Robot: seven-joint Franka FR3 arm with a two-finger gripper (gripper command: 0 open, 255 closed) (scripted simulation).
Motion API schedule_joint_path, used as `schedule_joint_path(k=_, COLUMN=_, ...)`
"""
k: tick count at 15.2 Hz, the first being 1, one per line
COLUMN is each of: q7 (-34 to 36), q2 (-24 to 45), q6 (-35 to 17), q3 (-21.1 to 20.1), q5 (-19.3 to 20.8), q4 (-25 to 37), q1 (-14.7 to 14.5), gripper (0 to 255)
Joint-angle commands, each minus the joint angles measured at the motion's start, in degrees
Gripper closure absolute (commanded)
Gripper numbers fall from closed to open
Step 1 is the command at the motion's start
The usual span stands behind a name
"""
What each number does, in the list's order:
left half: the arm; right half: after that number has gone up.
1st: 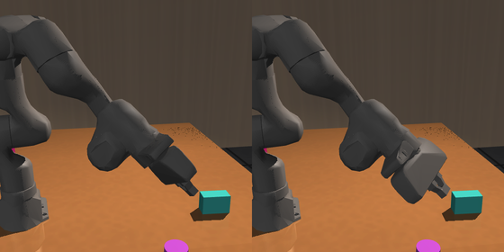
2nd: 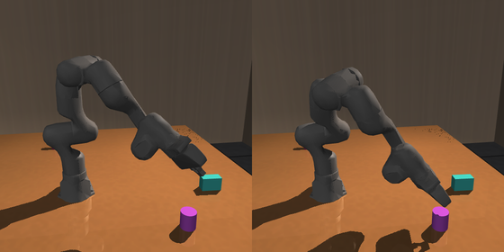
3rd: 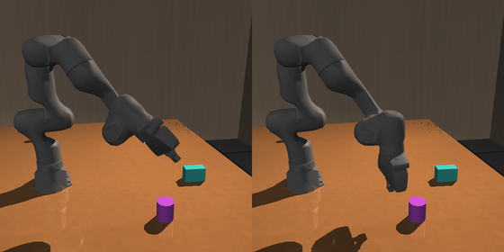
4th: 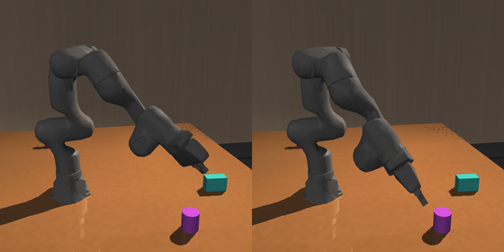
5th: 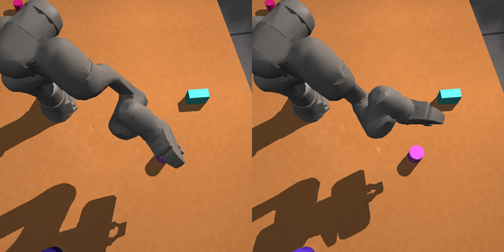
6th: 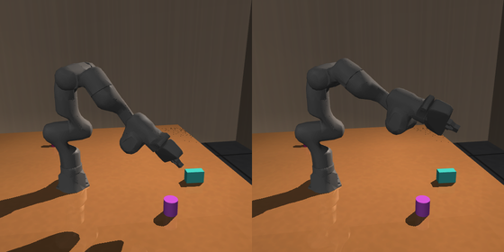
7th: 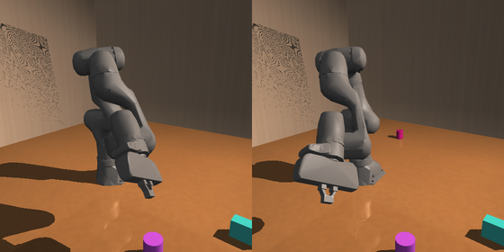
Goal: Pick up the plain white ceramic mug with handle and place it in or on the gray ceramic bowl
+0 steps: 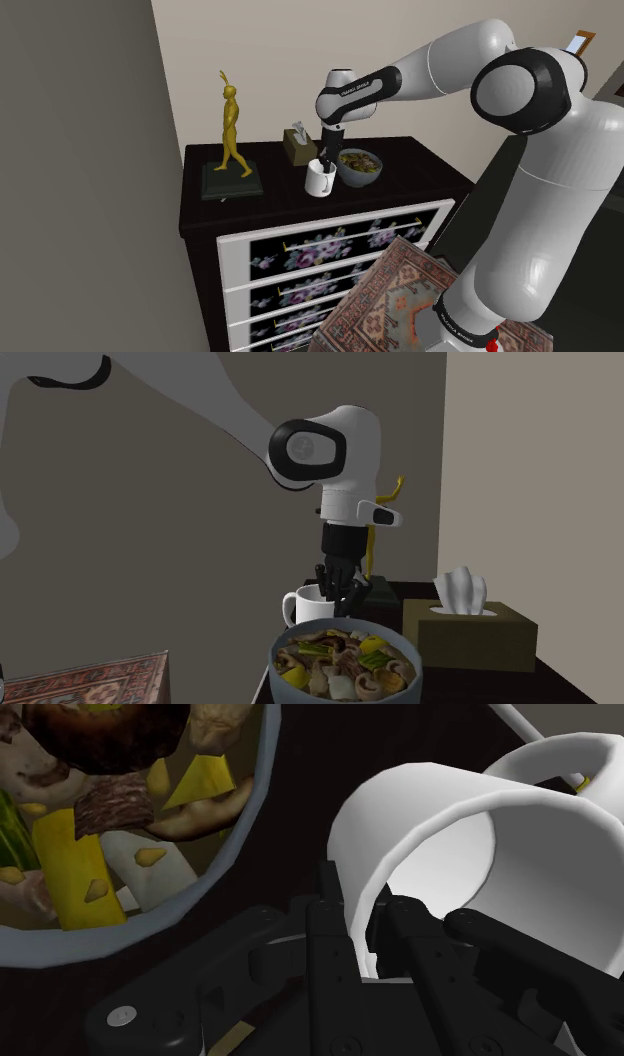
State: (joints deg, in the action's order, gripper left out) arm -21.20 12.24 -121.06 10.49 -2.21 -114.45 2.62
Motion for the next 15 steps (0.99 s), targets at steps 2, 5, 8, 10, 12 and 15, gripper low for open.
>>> schedule_joint_path(k=2, q7=0.0, q2=0.01, q6=0.0, q3=0.01, q5=0.0, q4=-0.01, q1=0.0, gripper=255)
schedule_joint_path(k=5, q7=0.06, q2=-0.43, q6=0.67, q3=0.03, q5=0.11, q4=0.23, q1=-0.01, gripper=255)
schedule_joint_path(k=8, q7=0.22, q2=-1.51, q6=2.75, q3=0.09, q5=0.36, q4=1.25, q1=-0.07, gripper=255)
schedule_joint_path(k=10, q7=0.32, q2=-2.18, q6=4.15, q3=0.12, q5=0.52, q4=1.99, q1=-0.1, gripper=255)
schedule_joint_path(k=12, q7=0.41, q2=-2.82, q6=5.56, q3=0.15, q5=0.66, q4=2.77, q1=-0.13, gripper=255)
schedule_joint_path(k=15, q7=0.54, q2=-3.68, q6=7.68, q3=0.18, q5=0.85, q4=4.05, q1=-0.16, gripper=255)
